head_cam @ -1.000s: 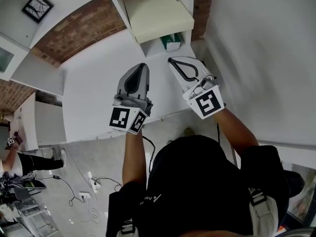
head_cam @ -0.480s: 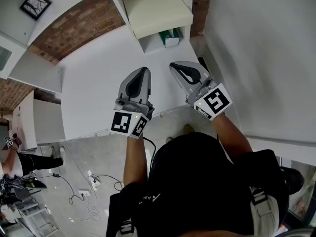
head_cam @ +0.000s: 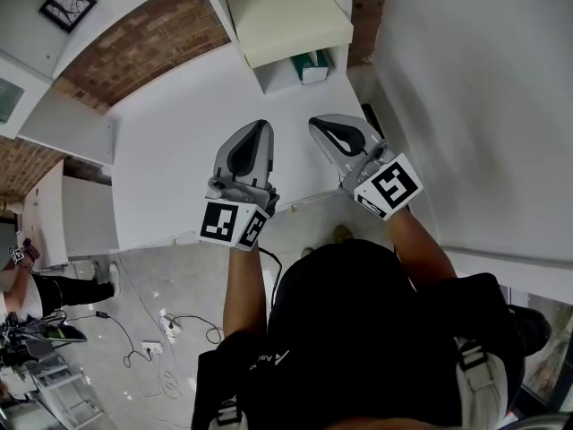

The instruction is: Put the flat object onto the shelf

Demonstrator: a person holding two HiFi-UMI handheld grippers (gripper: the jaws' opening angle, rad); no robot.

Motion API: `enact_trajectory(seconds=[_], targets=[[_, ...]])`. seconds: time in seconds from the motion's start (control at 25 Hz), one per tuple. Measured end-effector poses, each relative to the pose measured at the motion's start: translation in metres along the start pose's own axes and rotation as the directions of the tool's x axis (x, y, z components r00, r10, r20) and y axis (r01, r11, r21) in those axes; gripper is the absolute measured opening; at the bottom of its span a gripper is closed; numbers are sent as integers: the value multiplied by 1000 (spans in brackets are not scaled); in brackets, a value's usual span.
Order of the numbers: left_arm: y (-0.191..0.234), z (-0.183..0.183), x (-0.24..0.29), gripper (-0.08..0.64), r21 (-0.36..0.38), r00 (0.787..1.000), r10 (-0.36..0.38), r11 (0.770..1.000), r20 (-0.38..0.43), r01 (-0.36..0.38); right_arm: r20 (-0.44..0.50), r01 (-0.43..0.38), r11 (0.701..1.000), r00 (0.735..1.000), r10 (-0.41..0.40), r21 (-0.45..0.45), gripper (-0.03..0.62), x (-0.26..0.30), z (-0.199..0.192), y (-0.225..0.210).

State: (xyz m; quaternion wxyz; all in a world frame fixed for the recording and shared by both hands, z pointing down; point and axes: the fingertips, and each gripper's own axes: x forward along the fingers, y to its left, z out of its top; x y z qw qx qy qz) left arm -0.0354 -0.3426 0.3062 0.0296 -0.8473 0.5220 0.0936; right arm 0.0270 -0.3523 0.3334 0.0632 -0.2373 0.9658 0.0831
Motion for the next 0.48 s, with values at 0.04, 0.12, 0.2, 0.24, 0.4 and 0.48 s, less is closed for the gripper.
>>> enact_trajectory(seconds=[0.04,0.12,0.2,0.24,0.4,0.48], targets=[[0,0,0,-2,1,1000,0,1000,0,0,0,-1,1000,1000,1,2,0,0,0,0],[1,1,0,-2,3,1000,3,1000,0,-3,-3,-2,1000,1000,2,7,0,-1,-2,-1],[2,1,0,-2,4,1000,7,1000,0,-7,-5,-7,1000,1000,7,11,0,-1,-4,-1],[3,1,0,-2,4,1000,9,1000,1,-9,-6,-10,1000,1000,10,11,0,-1,-4,-1],[3,1,0,-2,6,1000,14,1000,2,-14,-9,-18,1000,1000,18,12,0,-2,-6,0],[3,2,0,-2,7,1000,16,1000,3,-16,-10,-21,1000,1000,22,12,0,-3,-6,1]])
